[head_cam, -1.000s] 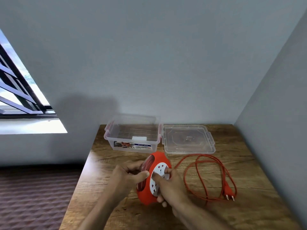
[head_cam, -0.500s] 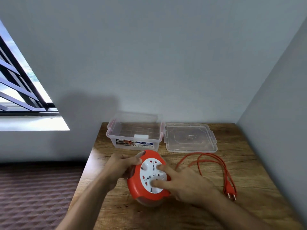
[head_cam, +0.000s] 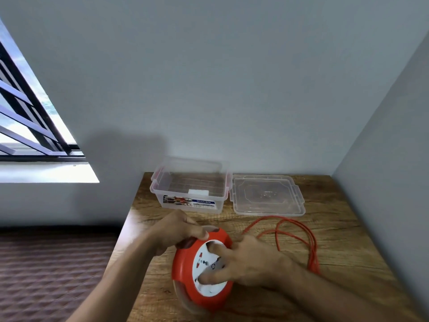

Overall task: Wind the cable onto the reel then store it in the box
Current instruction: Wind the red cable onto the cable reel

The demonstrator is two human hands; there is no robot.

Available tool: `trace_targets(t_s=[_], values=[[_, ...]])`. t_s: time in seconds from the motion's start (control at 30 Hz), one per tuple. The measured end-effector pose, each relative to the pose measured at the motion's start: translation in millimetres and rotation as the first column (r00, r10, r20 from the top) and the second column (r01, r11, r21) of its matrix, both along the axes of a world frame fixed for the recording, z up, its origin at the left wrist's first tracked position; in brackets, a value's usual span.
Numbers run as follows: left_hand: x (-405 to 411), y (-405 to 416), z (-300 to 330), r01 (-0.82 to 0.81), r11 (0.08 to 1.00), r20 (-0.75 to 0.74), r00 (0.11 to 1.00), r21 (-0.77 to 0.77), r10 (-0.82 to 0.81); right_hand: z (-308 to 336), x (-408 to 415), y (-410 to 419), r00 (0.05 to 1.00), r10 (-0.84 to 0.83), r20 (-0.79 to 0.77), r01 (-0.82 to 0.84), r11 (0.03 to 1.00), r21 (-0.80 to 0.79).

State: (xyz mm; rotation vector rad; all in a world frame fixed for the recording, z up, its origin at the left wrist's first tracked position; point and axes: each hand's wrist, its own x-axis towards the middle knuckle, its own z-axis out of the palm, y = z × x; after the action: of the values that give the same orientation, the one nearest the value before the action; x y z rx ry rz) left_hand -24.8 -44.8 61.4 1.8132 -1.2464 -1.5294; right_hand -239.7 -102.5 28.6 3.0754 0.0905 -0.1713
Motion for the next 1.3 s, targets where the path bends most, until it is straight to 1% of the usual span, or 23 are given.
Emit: trace_targets(t_s=[0.1, 0.17, 0.2, 0.23, 0.3, 0.37, 0.4, 0.47, 0.5, 0.53, 0.57, 0.6, 0.63, 0.67, 0.7, 0.73, 0.77, 0.83, 0.9, 0.97, 1.1, 1.2, 1.3], values=[[7.3, 8.1, -8.1, -0.144, 0.986, -0.025, 0.989, -0.086, 0.143, -12.3, -3.1, 5.6, 0.967, -0.207, 0.149, 0.208, 0.978, 0.009], [7.7, 13.8, -14.1, -0.236, 0.96, -0.039, 0.972, -0.153, 0.233, -18.7, -0.3, 13.8, 0.893, -0.379, 0.243, 0.368, 0.925, 0.094], [6.4, 15.8, -17.9, -0.263, 0.948, -0.049, 0.965, -0.181, 0.259, -18.7, 2.9, 16.4, 0.838, -0.486, 0.248, 0.456, 0.874, 0.17], [3.2, 17.8, -21.3, -0.283, 0.935, -0.056, 0.959, -0.216, 0.278, -17.0, 6.4, 17.4, 0.774, -0.59, 0.229, 0.542, 0.805, 0.241], [-5.7, 20.5, -26.6, -0.329, 0.903, -0.064, 0.944, -0.278, 0.324, -15.2, 10.8, 16.9, 0.609, -0.774, 0.17, 0.663, 0.615, 0.425], [-14.6, 22.0, -30.3, -0.367, 0.87, -0.07, 0.928, -0.33, 0.365, -15.7, 14.0, 22.8, 0.42, -0.905, 0.069, 0.692, 0.368, 0.621], [-17.5, 22.6, -32.5, -0.371, 0.858, -0.062, 0.925, -0.355, 0.374, -14.6, 17.0, 26.9, 0.356, -0.934, -0.016, 0.682, 0.248, 0.688], [-20.2, 23.4, -32.8, -0.38, 0.843, -0.059, 0.92, -0.38, 0.388, -14.6, 19.5, 29.9, 0.323, -0.936, -0.14, 0.643, 0.108, 0.759], [-19.2, 23.9, -33.7, -0.393, 0.842, -0.072, 0.916, -0.37, 0.396, -12.9, 18.0, 30.3, 0.336, -0.925, -0.179, 0.634, 0.082, 0.769], [-18.2, 25.0, -33.2, -0.414, 0.843, -0.099, 0.908, -0.342, 0.406, -8.7, 14.7, 30.0, 0.367, -0.914, -0.174, 0.643, 0.114, 0.757], [-16.6, 26.0, -32.1, -0.439, 0.844, -0.14, 0.899, -0.309, 0.416, -3.9, 8.9, 27.4, 0.424, -0.901, -0.095, 0.669, 0.241, 0.703], [-13.5, 27.1, -31.4, -0.461, 0.844, -0.179, 0.887, -0.276, 0.426, 0.3, 1.6, 23.0, 0.509, -0.86, 0.039, 0.689, 0.434, 0.581], [-9.9, 27.9, -30.4, -0.471, 0.847, -0.206, 0.879, -0.246, 0.429, 4.0, -5.6, 18.1, 0.617, -0.766, 0.181, 0.656, 0.628, 0.419], [-6.4, 27.8, -28.9, -0.464, 0.858, -0.219, 0.881, -0.22, 0.42, 6.3, -12.3, 12.4, 0.736, -0.625, 0.26, 0.568, 0.779, 0.264], [-2.8, 26.8, -28.1, -0.441, 0.875, -0.218, 0.891, -0.2, 0.399, 8.4, -17.2, 7.8, 0.841, -0.483, 0.244, 0.457, 0.876, 0.156], [1.2, 25.4, -27.1, -0.409, 0.894, -0.217, 0.904, -0.183, 0.369, 9.2, -20.4, 5.2, 0.911, -0.362, 0.196, 0.351, 0.932, 0.09], [4.5, 23.0, -25.5, -0.372, 0.914, -0.216, 0.917, -0.162, 0.335, 8.7, -22.5, 3.6, 0.947, -0.28, 0.156, 0.275, 0.96, 0.056], [11.4, 18.1, -22.2, -0.281, 0.946, -0.172, 0.952, -0.164, 0.253, 8.9, -21.4, 4.6, 0.972, -0.21, 0.102, 0.206, 0.977, 0.047], [13.6, 14.1, -16.9, -0.138, 0.971, -0.084, 0.989, -0.195, 0.123, 5.6, -18.1, 9.0, 0.985, -0.142, 0.103, 0.14, 0.99, 0.021], [13.2, 10.4, -12.8, -0.05, 0.978, -0.038, 0.998, -0.202, 0.043, -0.6, -16.7, 15.3, 0.988, -0.103, 0.116, 0.102, 0.995, 0.016], [8.4, 7.4, -6.1, 0.057, 0.984, 0.018, 0.998, -0.171, -0.055, -5.1, -9.3, 19.8, 0.987, -0.002, 0.16, -0.004, 0.999, 0.041], [8.2, 4.8, -2.5, 0.134, 0.988, 0.044, 0.99, -0.078, -0.131, 1.2, -4.4, 13.9, 0.984, 0.152, 0.092, -0.156, 0.987, 0.034], [8.7, -0.2, 3.2, 0.161, 0.987, 0.067, 0.985, -0.016, -0.159, 7.1, -3.5, 9.4, 0.979, 0.189, 0.071, -0.189, 0.982, 0.0]])
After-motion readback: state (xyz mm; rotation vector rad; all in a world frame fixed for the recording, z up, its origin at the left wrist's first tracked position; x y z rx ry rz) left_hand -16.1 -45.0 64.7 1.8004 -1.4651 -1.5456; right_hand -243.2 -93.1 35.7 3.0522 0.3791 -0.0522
